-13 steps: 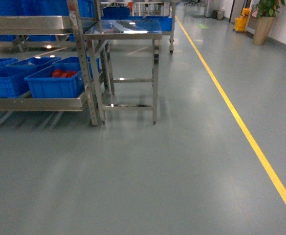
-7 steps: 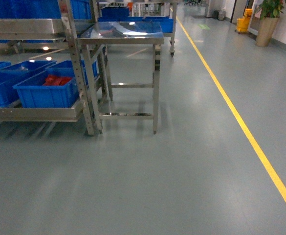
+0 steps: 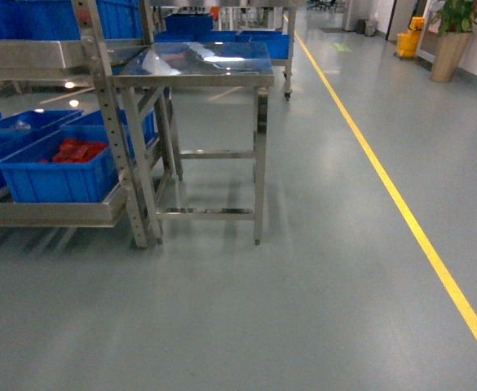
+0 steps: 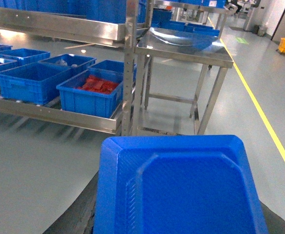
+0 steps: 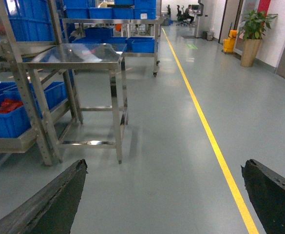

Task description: Pick blue part to blue bin on bottom shelf

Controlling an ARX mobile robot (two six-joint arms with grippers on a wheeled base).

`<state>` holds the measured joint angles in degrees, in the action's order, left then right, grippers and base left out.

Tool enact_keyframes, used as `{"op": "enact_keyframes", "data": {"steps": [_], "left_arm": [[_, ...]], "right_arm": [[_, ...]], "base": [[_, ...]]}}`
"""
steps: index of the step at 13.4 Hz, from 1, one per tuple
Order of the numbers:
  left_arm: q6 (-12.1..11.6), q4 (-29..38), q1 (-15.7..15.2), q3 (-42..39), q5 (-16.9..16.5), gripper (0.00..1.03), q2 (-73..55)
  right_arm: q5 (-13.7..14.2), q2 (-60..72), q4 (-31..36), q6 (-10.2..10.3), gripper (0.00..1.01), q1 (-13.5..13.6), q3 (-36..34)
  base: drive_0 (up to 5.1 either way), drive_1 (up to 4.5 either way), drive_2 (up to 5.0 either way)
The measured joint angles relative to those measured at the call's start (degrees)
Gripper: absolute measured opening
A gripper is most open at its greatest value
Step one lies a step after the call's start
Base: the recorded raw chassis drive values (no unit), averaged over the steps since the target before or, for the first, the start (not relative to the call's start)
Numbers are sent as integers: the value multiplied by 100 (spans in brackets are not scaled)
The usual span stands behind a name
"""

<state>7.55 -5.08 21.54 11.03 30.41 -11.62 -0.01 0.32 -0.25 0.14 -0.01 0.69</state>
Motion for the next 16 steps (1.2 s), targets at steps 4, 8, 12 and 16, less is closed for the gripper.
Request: {"op": "enact_keyframes", "data": {"steps": [4,8,12,16], "left_arm": [[-2,-9,0,0,-2,43,-9],[0,0,0,0,2,43,0],[0,-7,0,0,0,43,-4],[0,-9,0,0,4,43,0]], "right_arm": [[2,0,-7,0,98,0,0],[0,0,7,0,98,0,0],[2,0,0,2,98,0,0],[2,0,-2,0,98,0,0]], "base": [[6,413,-402],[6,413,-402],[5,413,-402],[-9,398,-417]]}}
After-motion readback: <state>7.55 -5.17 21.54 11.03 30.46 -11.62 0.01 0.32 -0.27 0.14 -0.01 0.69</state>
